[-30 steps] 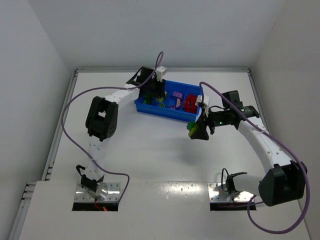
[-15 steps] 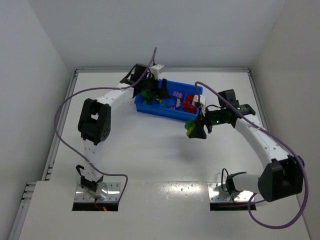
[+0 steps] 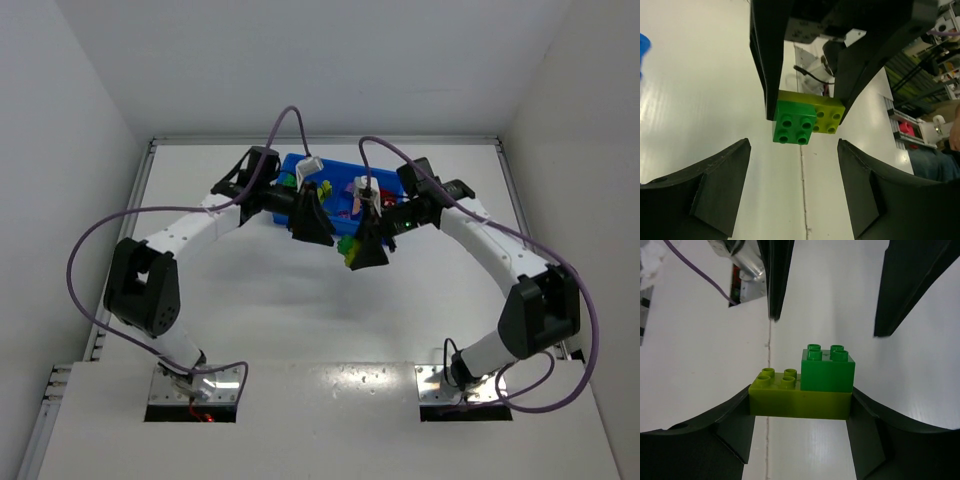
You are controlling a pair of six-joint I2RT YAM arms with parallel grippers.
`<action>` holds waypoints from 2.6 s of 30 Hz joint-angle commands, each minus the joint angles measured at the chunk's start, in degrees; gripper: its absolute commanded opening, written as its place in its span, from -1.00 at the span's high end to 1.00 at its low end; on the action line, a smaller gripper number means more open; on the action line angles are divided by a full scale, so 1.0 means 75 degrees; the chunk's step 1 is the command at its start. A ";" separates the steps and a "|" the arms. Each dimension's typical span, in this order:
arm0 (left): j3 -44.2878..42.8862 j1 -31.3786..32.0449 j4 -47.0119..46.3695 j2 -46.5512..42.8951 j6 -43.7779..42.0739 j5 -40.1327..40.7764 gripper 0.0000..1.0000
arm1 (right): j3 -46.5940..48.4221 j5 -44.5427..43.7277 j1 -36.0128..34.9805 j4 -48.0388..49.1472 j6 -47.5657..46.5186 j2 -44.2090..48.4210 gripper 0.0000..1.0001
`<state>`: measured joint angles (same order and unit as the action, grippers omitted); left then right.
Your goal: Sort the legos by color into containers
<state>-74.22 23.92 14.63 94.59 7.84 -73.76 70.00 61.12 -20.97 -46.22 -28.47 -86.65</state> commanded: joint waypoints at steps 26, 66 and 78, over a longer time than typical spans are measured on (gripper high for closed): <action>-0.0007 0.0971 0.1002 -0.0670 -0.1759 0.0729 0.32 | 0.0840 0.1285 -0.0274 -0.0600 -0.0177 -0.0728 0.83; -0.2772 -0.0647 0.0954 0.2998 -0.0377 0.8826 -0.31 | -0.1645 -0.1469 0.0077 0.1872 0.1439 0.1875 0.83; -0.1297 -0.1139 -0.0310 0.0132 0.0596 0.6378 -0.58 | 0.0086 -0.3484 -0.0110 0.3385 0.2787 0.0072 0.80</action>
<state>-83.72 16.12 18.17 106.87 9.26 -19.25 64.03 40.36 -21.15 -27.27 -11.66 -82.78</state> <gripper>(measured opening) 0.786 0.651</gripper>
